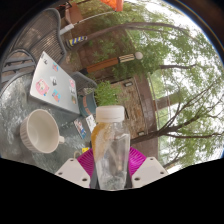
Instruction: Pour water
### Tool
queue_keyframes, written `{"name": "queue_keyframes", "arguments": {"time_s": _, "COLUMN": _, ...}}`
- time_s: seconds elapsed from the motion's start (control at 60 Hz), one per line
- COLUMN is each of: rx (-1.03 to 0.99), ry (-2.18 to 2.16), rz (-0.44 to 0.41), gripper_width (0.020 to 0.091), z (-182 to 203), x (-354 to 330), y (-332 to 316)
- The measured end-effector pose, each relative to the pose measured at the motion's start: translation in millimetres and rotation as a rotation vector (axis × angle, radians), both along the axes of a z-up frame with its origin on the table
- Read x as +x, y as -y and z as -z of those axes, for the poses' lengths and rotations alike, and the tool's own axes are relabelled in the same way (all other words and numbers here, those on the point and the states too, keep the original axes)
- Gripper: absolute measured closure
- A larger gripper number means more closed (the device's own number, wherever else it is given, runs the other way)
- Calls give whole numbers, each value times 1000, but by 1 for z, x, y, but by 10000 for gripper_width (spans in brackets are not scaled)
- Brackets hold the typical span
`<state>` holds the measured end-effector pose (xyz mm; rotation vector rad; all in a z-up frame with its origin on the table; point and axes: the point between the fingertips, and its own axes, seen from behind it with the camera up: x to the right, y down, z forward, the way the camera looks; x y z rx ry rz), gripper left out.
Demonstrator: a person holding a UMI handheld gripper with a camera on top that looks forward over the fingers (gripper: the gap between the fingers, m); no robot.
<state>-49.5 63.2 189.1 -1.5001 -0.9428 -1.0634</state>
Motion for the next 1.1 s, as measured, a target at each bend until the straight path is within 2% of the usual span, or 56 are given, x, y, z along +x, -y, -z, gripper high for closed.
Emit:
{"name": "queue_keyframes", "arguments": {"time_s": 0.067, "rx": 25, "ry": -270, "rz": -20, "gripper_width": 689, "z": -6, "x": 11, "y": 2}}
{"name": "queue_keyframes", "arguments": {"time_s": 0.117, "rx": 43, "ry": -459, "rz": 5, "gripper_width": 688, "z": 1, "x": 24, "y": 11}}
{"name": "queue_keyframes", "arguments": {"time_s": 0.25, "rx": 76, "ry": -925, "rz": 67, "gripper_width": 689, "z": 47, "x": 48, "y": 21}}
{"name": "queue_keyframes", "arguments": {"time_s": 0.417, "rx": 45, "ry": -1207, "rz": 104, "gripper_width": 688, "z": 88, "x": 77, "y": 20}}
{"name": "queue_keyframes", "arguments": {"time_s": 0.55, "rx": -5, "ry": -1302, "rz": 76, "gripper_width": 686, "z": 113, "x": 85, "y": 26}}
{"name": "queue_keyframes", "arguments": {"time_s": 0.65, "rx": 21, "ry": -1304, "rz": -21, "gripper_width": 687, "z": 106, "x": 79, "y": 30}}
{"name": "queue_keyframes", "arguments": {"time_s": 0.867, "rx": 4, "ry": -1306, "rz": -51, "gripper_width": 664, "z": 105, "x": 76, "y": 29}}
{"name": "queue_keyframes", "arguments": {"time_s": 0.983, "rx": -54, "ry": -1321, "rz": -36, "gripper_width": 562, "z": 109, "x": 74, "y": 29}}
{"name": "queue_keyframes", "arguments": {"time_s": 1.017, "rx": -87, "ry": -1332, "rz": -8, "gripper_width": 475, "z": 117, "x": 75, "y": 31}}
{"name": "queue_keyframes", "arguments": {"time_s": 1.067, "rx": -148, "ry": -1349, "rz": 24, "gripper_width": 295, "z": 131, "x": 73, "y": 35}}
{"name": "queue_keyframes", "arguments": {"time_s": 1.083, "rx": -159, "ry": -1353, "rz": 29, "gripper_width": 256, "z": 134, "x": 73, "y": 37}}
{"name": "queue_keyframes", "arguments": {"time_s": 1.1, "rx": -168, "ry": -1357, "rz": 35, "gripper_width": 252, "z": 135, "x": 74, "y": 39}}
